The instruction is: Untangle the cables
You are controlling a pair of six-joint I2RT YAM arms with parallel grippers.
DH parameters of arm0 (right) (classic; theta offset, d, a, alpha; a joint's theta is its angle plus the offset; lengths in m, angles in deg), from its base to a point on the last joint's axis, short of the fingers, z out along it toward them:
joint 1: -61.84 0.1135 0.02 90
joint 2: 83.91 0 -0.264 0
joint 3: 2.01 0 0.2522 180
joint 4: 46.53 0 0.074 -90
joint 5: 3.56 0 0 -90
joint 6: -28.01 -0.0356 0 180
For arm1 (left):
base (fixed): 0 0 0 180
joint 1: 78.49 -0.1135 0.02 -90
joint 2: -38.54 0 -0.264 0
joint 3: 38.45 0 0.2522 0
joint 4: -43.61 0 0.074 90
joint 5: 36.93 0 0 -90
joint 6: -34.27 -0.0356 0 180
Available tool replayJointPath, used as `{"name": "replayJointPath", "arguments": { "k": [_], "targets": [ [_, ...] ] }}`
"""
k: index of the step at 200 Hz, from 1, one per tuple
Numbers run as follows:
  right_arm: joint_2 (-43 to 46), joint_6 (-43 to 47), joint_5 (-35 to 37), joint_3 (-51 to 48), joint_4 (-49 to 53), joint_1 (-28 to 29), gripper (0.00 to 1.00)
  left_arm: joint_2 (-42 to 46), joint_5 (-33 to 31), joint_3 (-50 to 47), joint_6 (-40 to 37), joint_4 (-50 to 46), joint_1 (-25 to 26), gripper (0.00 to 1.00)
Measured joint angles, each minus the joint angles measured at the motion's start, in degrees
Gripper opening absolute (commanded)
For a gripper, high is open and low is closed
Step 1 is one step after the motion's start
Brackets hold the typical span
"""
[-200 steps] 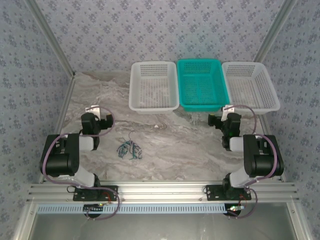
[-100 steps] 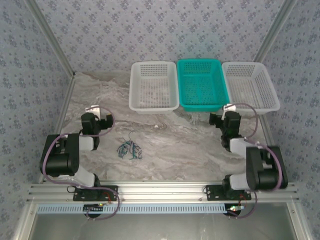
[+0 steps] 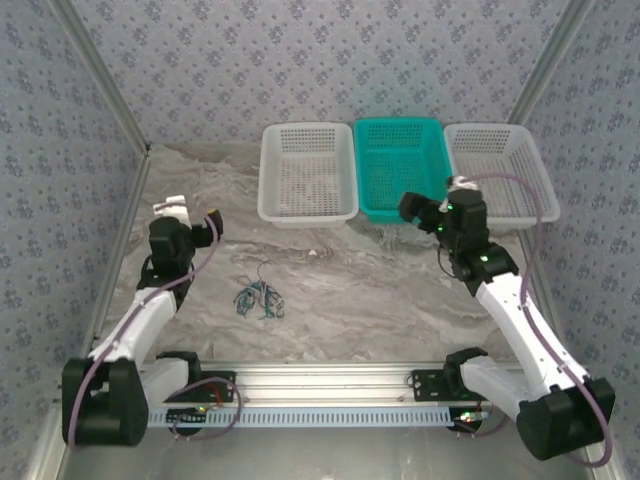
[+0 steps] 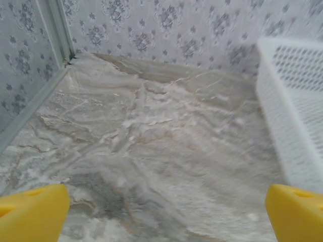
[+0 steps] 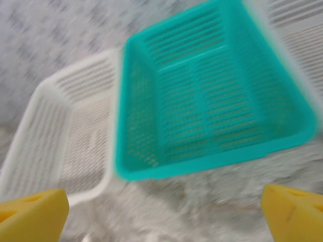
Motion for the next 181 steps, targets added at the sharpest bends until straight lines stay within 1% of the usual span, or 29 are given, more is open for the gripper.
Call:
{"name": "replayJointPath", "arguments": {
  "k": [16,42,67,76,95,115,138,166,181],
  "targets": [
    [-3.93,-0.04,-1.88,3.30,1.03,6.08,1.00,2.97,1.73,4.52,6.08,-8.76,0.55,0.99],
    [-11.54,-0.83,-3.91,7.32,0.50,16.09,1.00,4.94,5.64,9.14,16.63,-21.40,2.73,0.90],
    [-20.63,-1.57,-5.95,10.95,-0.42,24.15,1.00,4.96,9.03,9.99,24.52,-32.15,8.00,0.79],
    [-23.96,-1.70,-6.47,12.11,-1.07,26.80,0.99,4.96,9.90,9.97,26.16,-35.54,9.92,0.73],
    [-29.79,-2.01,-7.61,13.55,-2.19,31.41,0.99,4.96,10.91,9.97,29.53,-41.48,14.12,0.64],
    [-34.07,-2.49,-8.70,14.25,-2.69,34.42,0.99,4.94,10.84,9.09,32.54,-45.42,17.77,0.56],
    [-36.54,-2.82,-9.55,14.27,-2.67,35.50,0.99,4.85,9.09,6.19,36.30,-47.65,20.63,0.48],
    [-37.81,-2.80,-10.58,15.23,-2.51,35.56,0.99,2.86,7.21,2.78,39.06,-48.85,21.70,0.41],
    [-38.80,-2.78,-11.23,16.76,-2.69,35.58,0.98,1.01,6.91,1.81,39.47,-48.68,21.70,0.34]
  ]
}}
